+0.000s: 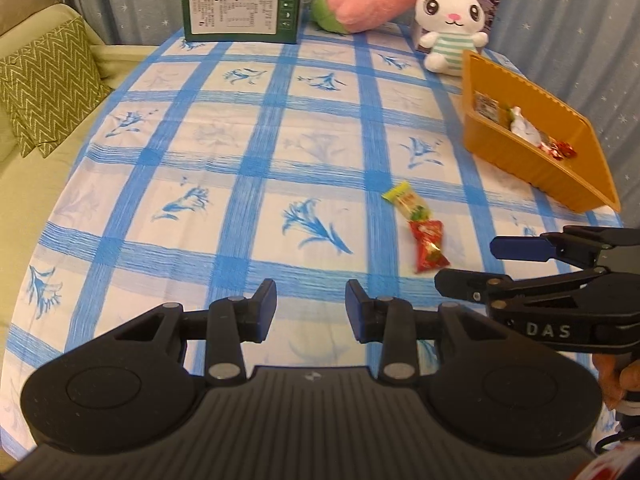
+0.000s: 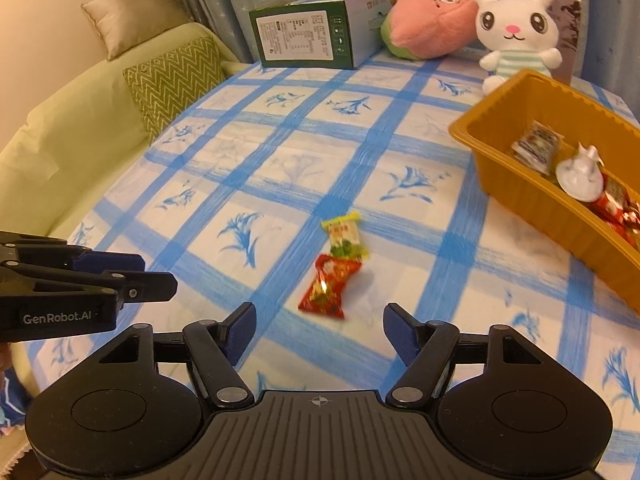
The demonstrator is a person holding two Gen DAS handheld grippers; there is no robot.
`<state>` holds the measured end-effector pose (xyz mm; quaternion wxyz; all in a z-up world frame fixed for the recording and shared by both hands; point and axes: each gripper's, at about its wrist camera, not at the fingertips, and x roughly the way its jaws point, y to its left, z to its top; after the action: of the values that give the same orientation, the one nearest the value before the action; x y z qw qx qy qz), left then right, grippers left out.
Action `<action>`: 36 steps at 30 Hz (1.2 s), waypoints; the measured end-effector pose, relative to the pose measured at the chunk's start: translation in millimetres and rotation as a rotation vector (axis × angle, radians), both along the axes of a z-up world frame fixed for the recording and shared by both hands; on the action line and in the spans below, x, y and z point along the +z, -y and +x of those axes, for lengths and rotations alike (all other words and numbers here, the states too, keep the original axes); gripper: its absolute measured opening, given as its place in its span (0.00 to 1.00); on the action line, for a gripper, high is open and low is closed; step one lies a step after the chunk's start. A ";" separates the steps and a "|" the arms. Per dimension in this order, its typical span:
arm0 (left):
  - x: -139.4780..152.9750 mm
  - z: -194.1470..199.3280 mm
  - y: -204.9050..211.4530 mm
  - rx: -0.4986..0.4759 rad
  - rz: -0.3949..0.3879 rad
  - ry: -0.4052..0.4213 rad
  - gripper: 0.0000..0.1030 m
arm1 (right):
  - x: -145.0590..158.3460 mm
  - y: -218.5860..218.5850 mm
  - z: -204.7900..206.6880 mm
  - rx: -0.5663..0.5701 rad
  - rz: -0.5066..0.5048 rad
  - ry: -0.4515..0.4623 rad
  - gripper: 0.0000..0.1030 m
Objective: Organize snacks
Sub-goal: 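Withdraw both grippers from the tray toward the two candies on the tablecloth, then grasp the red candy packet with the right gripper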
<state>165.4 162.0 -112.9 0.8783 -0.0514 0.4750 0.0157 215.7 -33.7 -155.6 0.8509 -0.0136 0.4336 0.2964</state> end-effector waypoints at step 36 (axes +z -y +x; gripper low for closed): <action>-12.3 40.2 22.9 -0.080 -0.058 0.010 0.33 | -9.6 18.3 30.4 -0.105 0.006 0.012 0.20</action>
<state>205.7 139.1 -125.1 0.8787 -0.0578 0.4727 -0.0335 246.1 -52.0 -165.1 0.8678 0.0097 0.4278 0.2525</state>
